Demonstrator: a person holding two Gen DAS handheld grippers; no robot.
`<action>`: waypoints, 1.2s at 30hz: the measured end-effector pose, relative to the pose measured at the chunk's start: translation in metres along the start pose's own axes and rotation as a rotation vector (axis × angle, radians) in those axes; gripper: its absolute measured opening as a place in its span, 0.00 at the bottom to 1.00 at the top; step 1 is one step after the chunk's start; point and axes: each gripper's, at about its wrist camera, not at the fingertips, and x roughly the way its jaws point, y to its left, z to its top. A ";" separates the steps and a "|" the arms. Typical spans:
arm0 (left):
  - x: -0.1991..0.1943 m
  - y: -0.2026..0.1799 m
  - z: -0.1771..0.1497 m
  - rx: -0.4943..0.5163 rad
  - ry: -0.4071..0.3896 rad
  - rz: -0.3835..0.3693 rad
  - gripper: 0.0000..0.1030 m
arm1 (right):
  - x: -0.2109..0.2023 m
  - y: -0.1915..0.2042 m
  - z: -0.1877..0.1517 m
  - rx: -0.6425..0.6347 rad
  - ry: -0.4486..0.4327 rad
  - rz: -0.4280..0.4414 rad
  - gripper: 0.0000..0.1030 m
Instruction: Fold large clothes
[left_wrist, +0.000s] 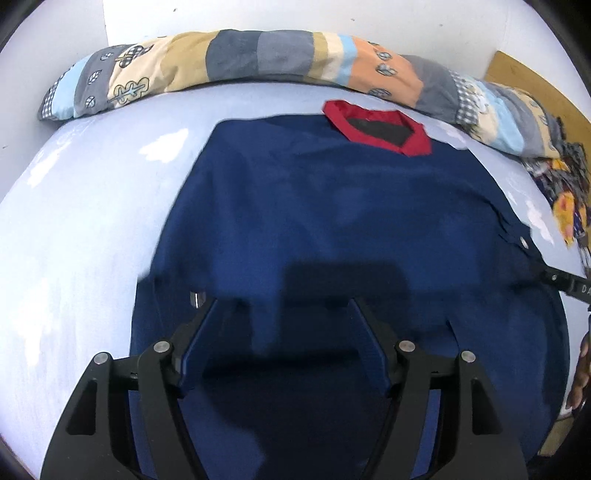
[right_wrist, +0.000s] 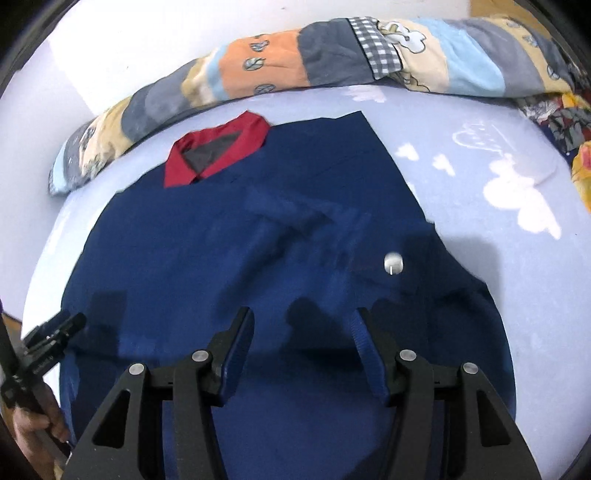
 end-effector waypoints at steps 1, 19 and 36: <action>-0.009 -0.004 -0.014 -0.001 0.000 0.009 0.68 | -0.005 0.003 -0.010 -0.010 0.008 0.013 0.56; -0.060 -0.068 -0.168 0.175 -0.015 0.147 0.73 | -0.050 0.018 -0.197 -0.104 0.074 -0.043 0.56; -0.061 -0.041 -0.206 0.031 0.088 0.044 1.00 | -0.059 0.007 -0.245 -0.075 0.013 0.007 0.70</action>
